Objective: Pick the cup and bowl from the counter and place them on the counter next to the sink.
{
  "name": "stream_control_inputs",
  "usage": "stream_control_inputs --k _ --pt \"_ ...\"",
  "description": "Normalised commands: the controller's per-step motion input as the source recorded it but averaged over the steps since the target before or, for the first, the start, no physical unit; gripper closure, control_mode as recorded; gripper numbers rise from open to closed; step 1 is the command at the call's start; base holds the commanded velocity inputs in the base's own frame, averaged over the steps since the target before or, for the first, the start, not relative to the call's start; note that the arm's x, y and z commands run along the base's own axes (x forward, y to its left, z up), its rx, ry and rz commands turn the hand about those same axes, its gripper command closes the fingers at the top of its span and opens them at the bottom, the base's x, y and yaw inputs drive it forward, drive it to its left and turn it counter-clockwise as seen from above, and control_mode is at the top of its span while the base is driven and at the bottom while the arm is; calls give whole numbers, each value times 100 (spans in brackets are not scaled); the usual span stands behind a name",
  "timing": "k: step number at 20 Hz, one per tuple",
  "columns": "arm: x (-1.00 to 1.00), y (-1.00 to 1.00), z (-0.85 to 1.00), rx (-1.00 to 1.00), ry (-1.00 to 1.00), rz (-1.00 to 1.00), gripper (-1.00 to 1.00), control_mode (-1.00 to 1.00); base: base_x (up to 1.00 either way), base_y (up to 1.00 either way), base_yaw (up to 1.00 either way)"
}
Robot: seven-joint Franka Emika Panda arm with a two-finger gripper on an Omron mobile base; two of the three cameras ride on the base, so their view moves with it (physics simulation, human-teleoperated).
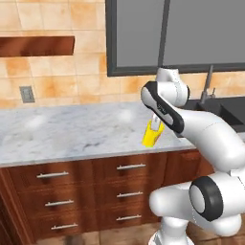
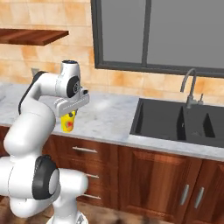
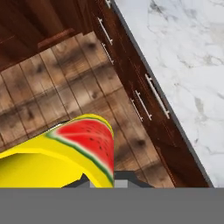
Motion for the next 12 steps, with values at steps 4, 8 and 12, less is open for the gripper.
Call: stream_control_inputs --k 4,8,12 --pt "0 0 0 0 0 0 100 100 100 -23 -20" --pt "0 0 0 0 0 0 100 100 64 -22 -13" --pt "0 0 0 0 0 0 100 100 0 0 0"
